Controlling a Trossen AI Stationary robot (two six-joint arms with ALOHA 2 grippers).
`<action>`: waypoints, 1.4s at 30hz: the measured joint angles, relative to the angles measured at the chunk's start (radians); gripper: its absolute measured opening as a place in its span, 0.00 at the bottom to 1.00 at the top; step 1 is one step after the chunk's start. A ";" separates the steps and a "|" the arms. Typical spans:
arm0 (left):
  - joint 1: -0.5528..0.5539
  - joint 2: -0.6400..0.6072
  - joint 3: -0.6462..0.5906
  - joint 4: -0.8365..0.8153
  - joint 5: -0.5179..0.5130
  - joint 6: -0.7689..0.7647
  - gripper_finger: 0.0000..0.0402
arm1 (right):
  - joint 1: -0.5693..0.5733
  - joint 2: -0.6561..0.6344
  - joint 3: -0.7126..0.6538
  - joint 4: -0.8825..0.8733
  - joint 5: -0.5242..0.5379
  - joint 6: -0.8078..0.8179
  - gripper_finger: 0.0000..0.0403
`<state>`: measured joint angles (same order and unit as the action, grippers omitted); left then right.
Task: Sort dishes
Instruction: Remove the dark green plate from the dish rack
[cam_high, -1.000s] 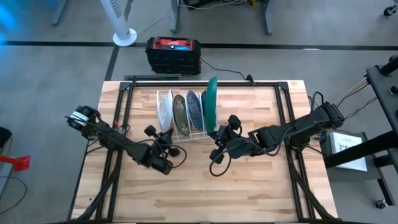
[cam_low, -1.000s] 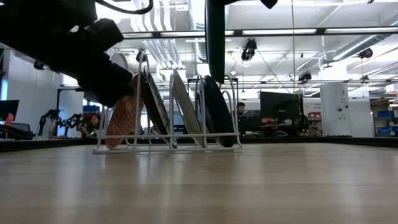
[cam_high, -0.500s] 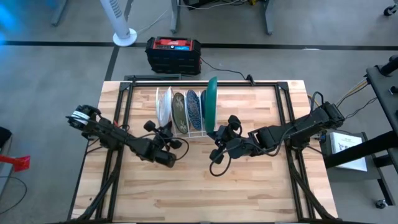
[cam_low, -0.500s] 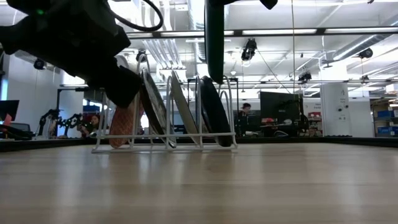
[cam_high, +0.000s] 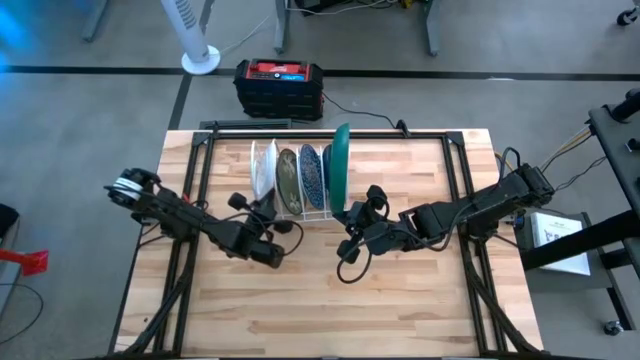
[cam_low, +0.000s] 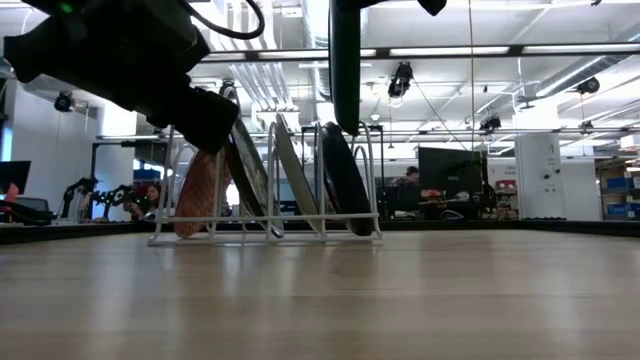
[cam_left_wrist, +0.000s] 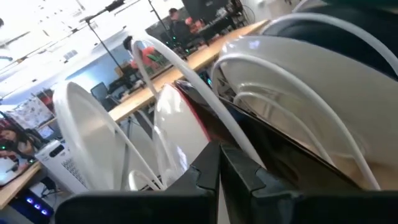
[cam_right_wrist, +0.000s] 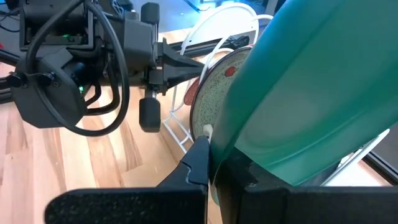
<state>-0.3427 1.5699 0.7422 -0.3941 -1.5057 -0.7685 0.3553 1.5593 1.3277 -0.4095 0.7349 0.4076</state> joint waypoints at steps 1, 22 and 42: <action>0.001 -0.003 0.000 -0.004 -0.003 -0.009 0.00 | 0.000 0.000 0.000 0.000 0.000 0.000 0.00; -0.086 -0.104 0.123 -0.168 0.056 0.132 0.00 | 0.000 0.000 -0.010 0.001 0.000 0.011 0.00; -0.178 -0.124 0.065 -0.322 0.351 0.289 0.00 | 0.008 0.000 -0.022 -0.002 -0.009 -0.037 0.00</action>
<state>-0.5211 1.4464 0.8073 -0.7166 -1.1547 -0.4791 0.3637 1.5593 1.3055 -0.4117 0.7256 0.3707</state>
